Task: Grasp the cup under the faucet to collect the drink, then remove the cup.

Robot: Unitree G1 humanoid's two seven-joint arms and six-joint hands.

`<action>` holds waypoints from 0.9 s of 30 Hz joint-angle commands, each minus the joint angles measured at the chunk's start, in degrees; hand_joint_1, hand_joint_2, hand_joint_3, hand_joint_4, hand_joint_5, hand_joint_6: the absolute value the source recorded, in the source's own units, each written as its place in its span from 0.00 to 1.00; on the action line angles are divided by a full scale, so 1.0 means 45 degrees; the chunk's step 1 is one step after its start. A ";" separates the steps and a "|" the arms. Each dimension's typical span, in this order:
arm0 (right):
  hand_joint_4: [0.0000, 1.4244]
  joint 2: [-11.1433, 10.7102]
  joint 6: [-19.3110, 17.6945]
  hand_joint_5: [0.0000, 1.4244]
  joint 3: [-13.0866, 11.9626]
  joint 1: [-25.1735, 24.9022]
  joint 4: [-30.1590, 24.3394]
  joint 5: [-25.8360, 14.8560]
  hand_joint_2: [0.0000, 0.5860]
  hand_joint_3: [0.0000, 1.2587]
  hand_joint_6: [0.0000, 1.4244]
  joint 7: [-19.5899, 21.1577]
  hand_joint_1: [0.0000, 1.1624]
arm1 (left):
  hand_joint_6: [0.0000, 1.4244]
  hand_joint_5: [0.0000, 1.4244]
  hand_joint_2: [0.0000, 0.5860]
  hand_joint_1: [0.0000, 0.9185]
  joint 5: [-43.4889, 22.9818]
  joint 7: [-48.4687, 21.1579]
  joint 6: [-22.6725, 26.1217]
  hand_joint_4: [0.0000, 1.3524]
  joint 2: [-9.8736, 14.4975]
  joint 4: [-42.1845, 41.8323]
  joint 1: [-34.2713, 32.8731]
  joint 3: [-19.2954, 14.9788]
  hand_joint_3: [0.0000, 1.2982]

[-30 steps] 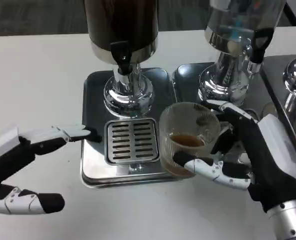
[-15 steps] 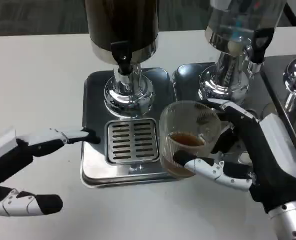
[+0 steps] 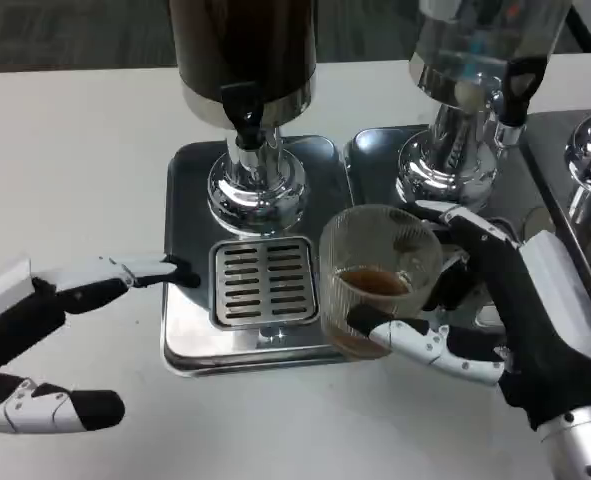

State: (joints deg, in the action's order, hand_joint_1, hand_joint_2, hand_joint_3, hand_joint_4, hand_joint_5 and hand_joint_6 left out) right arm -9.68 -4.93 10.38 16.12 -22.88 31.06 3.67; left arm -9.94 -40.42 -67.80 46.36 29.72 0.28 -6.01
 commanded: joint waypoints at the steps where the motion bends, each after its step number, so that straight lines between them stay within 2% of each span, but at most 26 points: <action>1: 0.47 0.0047 -0.0291 0.57 -0.0120 -0.0072 -0.0463 -0.0203 0.31 0.45 0.57 0.0075 0.75 | 0.18 0.10 0.18 0.00 -0.0141 0.0073 -0.0022 0.09 0.0238 -0.0156 0.0181 -0.0086 0.18; 27: 0.48 0.0072 -0.0325 0.59 -0.0204 -0.0079 -0.0582 -0.0271 0.32 0.45 0.59 -0.0024 0.75 | 0.18 0.10 0.18 0.00 -0.0270 0.0046 0.0077 0.09 0.0247 -0.0172 0.0220 -0.0103 0.18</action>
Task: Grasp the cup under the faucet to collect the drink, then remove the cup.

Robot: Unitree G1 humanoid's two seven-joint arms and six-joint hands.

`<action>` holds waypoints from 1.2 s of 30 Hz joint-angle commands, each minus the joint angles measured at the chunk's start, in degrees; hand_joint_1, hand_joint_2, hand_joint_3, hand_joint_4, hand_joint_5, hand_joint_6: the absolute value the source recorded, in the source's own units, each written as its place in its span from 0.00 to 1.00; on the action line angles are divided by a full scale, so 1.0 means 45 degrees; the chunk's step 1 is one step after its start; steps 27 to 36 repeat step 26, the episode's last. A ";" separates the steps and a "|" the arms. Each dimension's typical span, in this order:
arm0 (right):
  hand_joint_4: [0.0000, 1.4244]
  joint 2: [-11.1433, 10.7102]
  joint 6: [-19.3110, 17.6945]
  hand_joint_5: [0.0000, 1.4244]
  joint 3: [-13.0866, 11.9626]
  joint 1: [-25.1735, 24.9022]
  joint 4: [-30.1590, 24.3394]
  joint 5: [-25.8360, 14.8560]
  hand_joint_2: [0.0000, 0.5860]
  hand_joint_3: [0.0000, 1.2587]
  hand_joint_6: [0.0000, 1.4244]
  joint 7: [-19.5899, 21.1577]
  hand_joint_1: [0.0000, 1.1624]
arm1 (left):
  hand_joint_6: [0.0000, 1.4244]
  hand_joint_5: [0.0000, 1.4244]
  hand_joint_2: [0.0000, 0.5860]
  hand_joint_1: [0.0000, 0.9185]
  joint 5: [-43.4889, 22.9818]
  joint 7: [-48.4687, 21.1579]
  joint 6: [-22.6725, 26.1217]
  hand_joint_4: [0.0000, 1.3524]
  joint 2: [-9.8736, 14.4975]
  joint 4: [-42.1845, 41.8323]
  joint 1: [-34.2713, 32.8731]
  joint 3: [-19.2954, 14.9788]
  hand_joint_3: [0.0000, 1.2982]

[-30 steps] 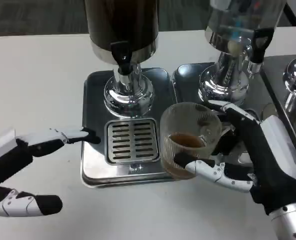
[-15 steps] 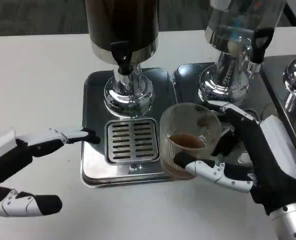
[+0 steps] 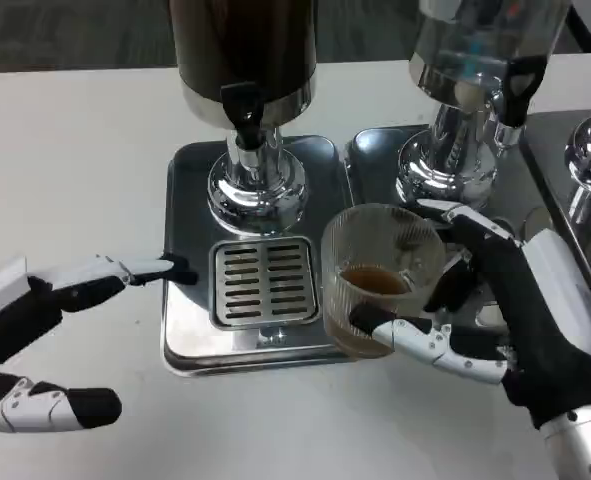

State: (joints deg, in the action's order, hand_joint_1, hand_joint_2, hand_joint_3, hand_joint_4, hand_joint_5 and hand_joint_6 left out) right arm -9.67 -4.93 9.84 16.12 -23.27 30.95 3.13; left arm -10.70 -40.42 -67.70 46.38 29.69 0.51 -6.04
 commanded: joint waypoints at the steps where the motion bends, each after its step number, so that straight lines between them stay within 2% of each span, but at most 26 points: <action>1: 0.48 0.0072 -0.0324 0.59 -0.0083 -0.0079 -0.0499 -0.0251 0.32 0.45 0.59 0.0093 0.75 | 0.18 0.10 0.18 0.00 -0.0105 0.0049 0.0057 0.09 0.0243 -0.0170 0.0163 -0.0097 0.18; 36: 0.48 0.0060 -0.0329 0.59 -0.0176 -0.0138 -0.0531 -0.0335 0.30 0.47 0.61 0.0138 0.76 | 0.18 0.10 0.18 0.00 -0.0140 0.0036 0.0113 0.09 0.0255 -0.0272 0.0180 -0.0127 0.18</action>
